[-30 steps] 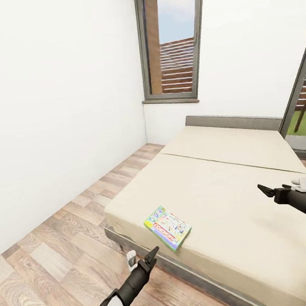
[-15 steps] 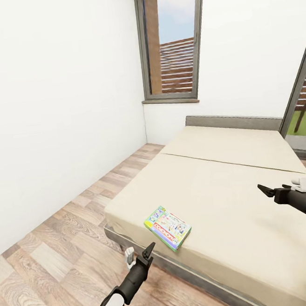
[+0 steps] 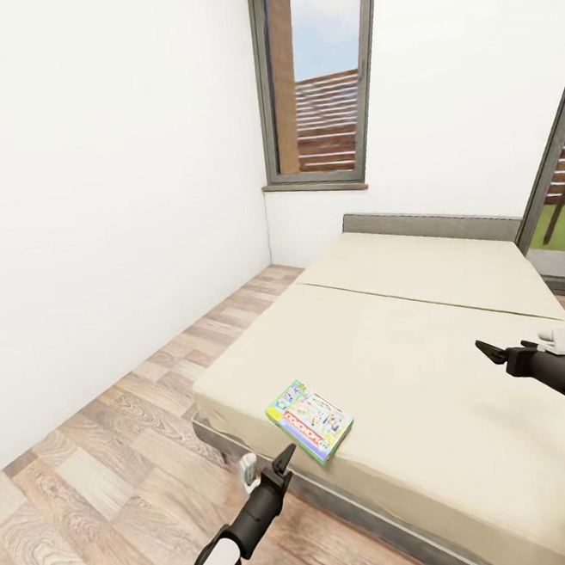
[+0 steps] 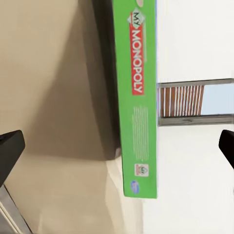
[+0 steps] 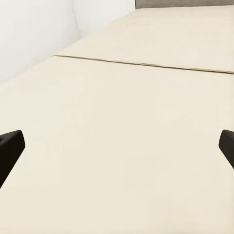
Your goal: Put all the toys in the child's room - the three board games (two on the bed and one on the table), the two jigsaw puzzles on the table, and the tennis ball on the table - inside the toy box on the table in the child's room.
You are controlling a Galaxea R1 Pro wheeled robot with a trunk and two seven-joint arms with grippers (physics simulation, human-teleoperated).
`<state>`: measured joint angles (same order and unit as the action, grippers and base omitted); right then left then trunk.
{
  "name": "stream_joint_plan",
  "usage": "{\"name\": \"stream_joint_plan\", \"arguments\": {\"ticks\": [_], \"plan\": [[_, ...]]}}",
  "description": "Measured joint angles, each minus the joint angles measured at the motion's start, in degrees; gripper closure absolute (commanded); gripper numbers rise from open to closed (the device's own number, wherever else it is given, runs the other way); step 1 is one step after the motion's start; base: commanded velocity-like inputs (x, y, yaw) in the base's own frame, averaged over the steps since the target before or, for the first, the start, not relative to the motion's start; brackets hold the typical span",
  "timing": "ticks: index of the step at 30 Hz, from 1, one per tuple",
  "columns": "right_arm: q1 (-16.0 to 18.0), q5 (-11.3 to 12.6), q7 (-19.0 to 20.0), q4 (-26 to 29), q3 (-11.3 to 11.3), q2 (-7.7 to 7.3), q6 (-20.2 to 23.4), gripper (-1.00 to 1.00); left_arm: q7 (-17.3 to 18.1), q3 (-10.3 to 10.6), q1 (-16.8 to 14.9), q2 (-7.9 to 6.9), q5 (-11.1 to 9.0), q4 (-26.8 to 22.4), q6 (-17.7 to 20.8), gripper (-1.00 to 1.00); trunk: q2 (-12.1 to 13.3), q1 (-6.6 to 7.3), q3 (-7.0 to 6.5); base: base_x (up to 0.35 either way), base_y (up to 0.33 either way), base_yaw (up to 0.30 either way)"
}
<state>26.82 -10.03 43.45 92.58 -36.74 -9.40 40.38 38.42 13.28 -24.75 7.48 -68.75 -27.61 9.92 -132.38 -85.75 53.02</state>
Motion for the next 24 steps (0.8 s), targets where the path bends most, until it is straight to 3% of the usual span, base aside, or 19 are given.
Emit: {"name": "stream_joint_plan", "arguments": {"ticks": [24], "plan": [[0.0,0.0,-0.1,0.0,0.0,-0.02,-0.1,-1.00,0.2,0.4,0.0,0.09,0.0,-1.5,0.4,-1.00,0.0,0.00,0.00,0.000,0.000,-0.091]]}}
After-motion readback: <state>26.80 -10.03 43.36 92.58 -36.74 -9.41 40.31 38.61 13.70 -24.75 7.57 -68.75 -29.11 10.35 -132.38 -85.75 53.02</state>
